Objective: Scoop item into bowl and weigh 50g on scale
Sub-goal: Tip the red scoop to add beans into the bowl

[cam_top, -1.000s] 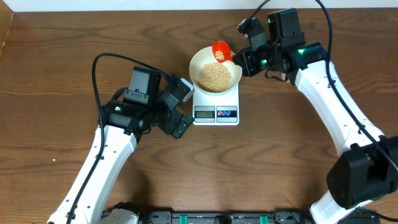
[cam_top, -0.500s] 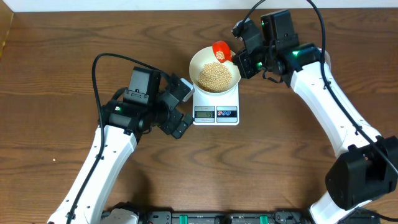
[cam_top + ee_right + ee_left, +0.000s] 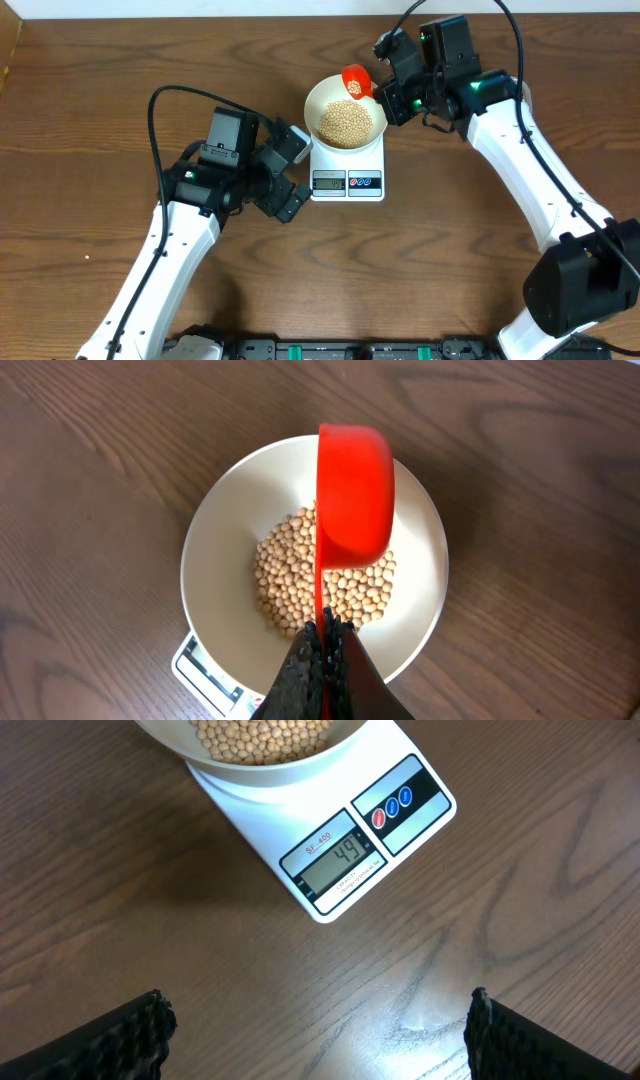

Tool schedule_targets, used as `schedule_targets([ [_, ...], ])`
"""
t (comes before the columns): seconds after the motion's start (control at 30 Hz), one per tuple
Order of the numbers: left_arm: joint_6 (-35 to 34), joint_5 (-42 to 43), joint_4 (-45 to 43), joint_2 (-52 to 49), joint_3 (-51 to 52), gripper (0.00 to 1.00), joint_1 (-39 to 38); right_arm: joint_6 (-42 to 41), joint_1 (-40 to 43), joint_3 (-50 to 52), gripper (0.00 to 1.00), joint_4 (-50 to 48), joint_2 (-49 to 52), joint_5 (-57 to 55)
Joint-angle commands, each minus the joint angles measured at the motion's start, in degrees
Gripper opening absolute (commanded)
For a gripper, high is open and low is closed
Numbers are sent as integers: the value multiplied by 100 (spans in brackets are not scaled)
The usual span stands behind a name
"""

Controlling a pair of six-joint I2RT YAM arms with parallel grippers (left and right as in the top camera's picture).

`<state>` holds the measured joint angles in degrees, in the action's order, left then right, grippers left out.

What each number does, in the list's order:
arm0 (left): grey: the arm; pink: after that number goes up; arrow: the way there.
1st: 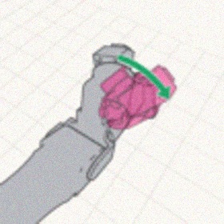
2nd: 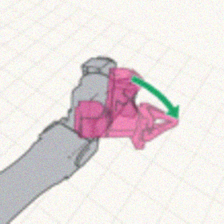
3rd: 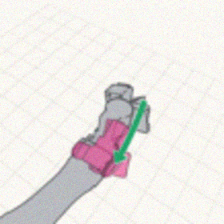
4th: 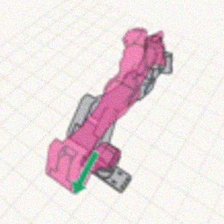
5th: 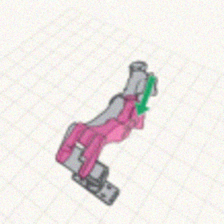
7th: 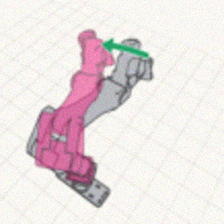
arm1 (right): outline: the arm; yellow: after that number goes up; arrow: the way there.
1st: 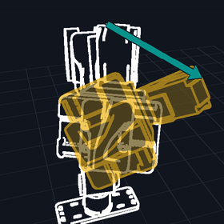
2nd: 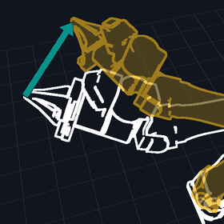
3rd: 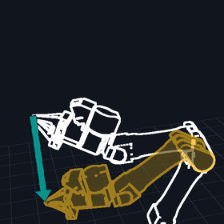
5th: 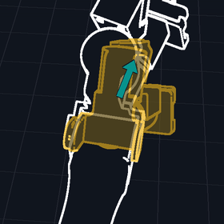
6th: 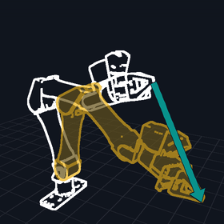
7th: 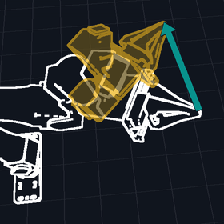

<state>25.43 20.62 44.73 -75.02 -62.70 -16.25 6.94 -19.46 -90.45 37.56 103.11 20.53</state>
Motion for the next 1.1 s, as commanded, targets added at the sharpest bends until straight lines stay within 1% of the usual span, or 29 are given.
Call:
schedule_targets([
  [0.0, -48, -57, 2, -20, -52, 95, -11, 20, 9, -138, 1, -42, -140, -2],
  [0.4, -48, -57, 4, -22, -52, 95, -11, 50, 9, -138, 1, -55, -140, -7],
  [0.7, -48, -57, 2, -20, -52, 95, -11, 374, -13, -138, 1, -44, -140, -9],
  [0.87, -48, -57, 2, -20, -52, 95, -11, 693, -13, -138, 1, -11, -140, -9],
  [1.07, -48, -57, 2, -20, -55, 95, -11, 708, -13, -138, 1, -4, -140, -7],
])
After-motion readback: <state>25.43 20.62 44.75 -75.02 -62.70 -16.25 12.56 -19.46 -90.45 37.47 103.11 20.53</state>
